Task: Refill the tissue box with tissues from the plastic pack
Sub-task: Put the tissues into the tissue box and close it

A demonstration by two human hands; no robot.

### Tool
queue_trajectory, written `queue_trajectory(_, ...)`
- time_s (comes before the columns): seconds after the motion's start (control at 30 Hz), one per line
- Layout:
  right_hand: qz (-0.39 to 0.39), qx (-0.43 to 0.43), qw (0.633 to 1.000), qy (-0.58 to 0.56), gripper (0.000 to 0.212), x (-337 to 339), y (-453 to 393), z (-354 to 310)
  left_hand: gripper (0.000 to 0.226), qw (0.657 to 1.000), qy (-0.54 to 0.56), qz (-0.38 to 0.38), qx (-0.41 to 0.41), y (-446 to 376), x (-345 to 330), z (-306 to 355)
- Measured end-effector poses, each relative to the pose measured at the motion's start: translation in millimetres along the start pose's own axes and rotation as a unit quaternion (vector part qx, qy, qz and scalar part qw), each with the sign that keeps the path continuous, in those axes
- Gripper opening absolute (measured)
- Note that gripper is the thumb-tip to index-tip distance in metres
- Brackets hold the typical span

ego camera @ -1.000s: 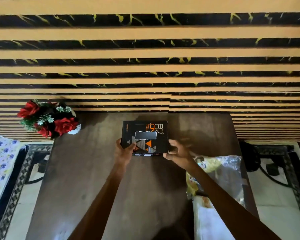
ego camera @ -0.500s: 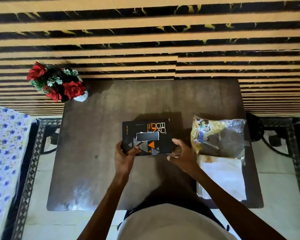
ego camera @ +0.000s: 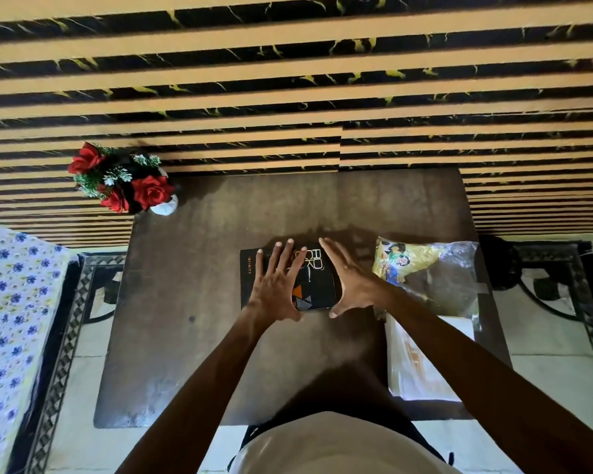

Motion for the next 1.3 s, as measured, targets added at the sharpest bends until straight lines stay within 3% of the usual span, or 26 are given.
queue_trajectory(0.27,0.031,-0.031,0.997,0.056,0.151,-12.1,9.1,6.5,0.144,0.999,-0.033,-0.013,-0.026,1.4,1.4,-16.6)
queue_trajectory(0.43,0.033,-0.090,0.981,0.168,0.147,-16.0,16.7,2.5,0.145,0.999,-0.040,-0.015,-0.031,3.5,3.0,-22.9)
queue_trajectory(0.6,0.003,-0.112,0.947,0.301,0.105,-26.3,19.2,9.7,0.145,0.999,-0.042,-0.010,-0.030,9.7,1.4,-29.8)
queue_trajectory(0.73,-0.005,-0.142,0.970,0.199,0.048,-34.0,13.0,2.7,0.146,0.999,-0.037,-0.011,-0.024,17.0,-0.6,-39.4)
queue_trajectory(0.8,0.022,-0.155,0.984,0.088,0.033,-33.5,9.4,-4.0,0.146,0.999,-0.036,-0.013,-0.024,20.4,-2.7,-44.3)
queue_trajectory(0.9,0.092,-0.160,0.979,-0.089,0.026,-34.2,1.0,-8.5,0.145,0.999,-0.031,-0.021,-0.027,21.9,-6.2,-47.7)
queue_trajectory(0.97,0.101,-0.120,0.977,-0.146,0.021,-34.9,-1.4,-16.1,0.142,0.999,0.002,-0.021,-0.024,19.9,-7.9,-46.6)
queue_trajectory(1.2,-0.006,-0.124,0.982,-0.146,0.021,-44.4,14.3,-15.3,0.131,1.000,0.030,0.001,-0.009,10.6,-9.7,-35.4)
queue_trajectory(1.3,-0.017,-0.124,0.982,-0.139,0.031,-53.5,21.3,-11.2,0.110,0.998,0.049,0.020,-0.043,12.5,-9.8,-20.2)
Point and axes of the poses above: each hand's wrist, its own y-axis away from the middle knuckle, its own x-axis out of the back of the hand, z = x × y, the point moved 1 cm from there along -y, towards the middle knuckle, and after that the axes turned 7 degrees about -z, right-handed, at the moved point
